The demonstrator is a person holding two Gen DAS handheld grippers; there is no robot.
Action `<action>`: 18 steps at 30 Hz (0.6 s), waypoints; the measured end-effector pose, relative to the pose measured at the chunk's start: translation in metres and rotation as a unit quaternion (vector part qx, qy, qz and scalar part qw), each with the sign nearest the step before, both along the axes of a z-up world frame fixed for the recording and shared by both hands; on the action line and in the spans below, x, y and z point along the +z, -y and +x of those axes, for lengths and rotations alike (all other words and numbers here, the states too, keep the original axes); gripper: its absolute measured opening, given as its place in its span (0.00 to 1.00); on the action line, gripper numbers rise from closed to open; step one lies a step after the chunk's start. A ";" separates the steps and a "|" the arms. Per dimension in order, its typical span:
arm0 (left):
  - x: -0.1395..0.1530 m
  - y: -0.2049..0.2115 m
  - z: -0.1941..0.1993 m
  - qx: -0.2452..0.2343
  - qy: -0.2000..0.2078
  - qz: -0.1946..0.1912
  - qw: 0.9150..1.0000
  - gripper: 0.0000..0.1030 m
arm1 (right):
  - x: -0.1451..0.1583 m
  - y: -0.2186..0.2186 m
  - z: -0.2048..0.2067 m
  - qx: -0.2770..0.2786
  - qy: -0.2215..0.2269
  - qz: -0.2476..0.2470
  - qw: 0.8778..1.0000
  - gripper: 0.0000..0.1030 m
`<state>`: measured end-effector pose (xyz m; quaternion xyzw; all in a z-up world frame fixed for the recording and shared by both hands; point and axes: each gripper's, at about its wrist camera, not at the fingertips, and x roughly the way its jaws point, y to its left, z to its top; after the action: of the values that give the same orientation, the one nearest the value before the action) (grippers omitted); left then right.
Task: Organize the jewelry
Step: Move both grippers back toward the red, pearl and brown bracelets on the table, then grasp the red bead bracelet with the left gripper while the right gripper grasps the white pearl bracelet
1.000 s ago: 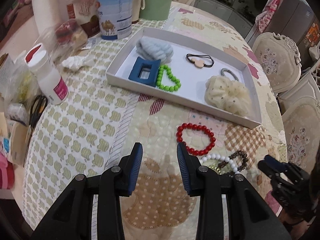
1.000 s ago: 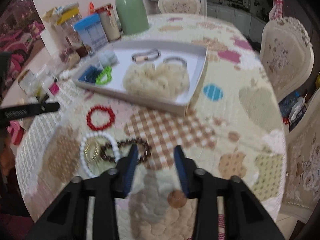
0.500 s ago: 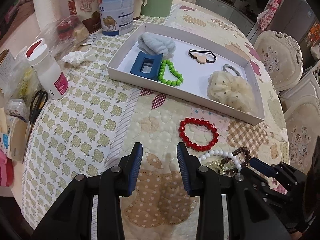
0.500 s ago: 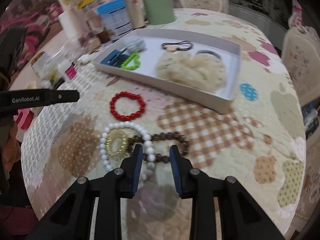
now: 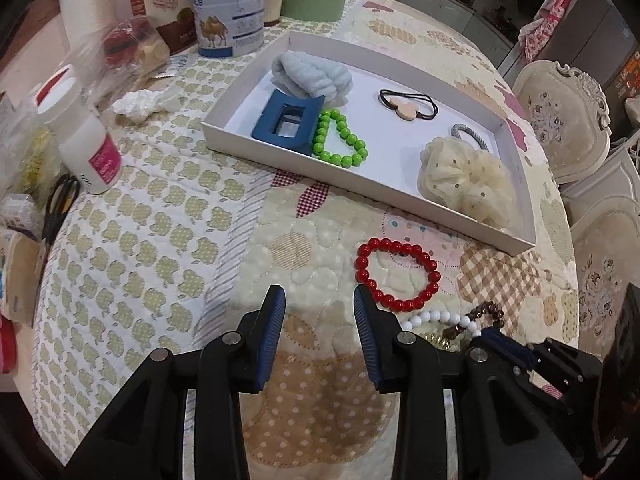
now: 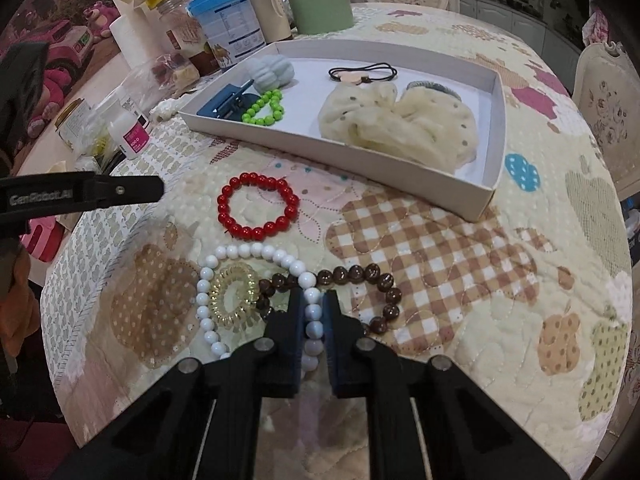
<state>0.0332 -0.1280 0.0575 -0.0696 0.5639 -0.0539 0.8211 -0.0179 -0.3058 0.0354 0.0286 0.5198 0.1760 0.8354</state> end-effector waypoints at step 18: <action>-0.037 0.032 0.039 -0.038 -0.011 0.028 0.999 0.24 | 0.024 0.007 -0.014 0.000 0.018 0.042 0.999 0.09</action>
<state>0.0722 -0.1600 0.0204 -0.0256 0.5763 -0.0683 0.8140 -0.0324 -0.3124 0.0595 0.0607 0.4970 0.1988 0.8425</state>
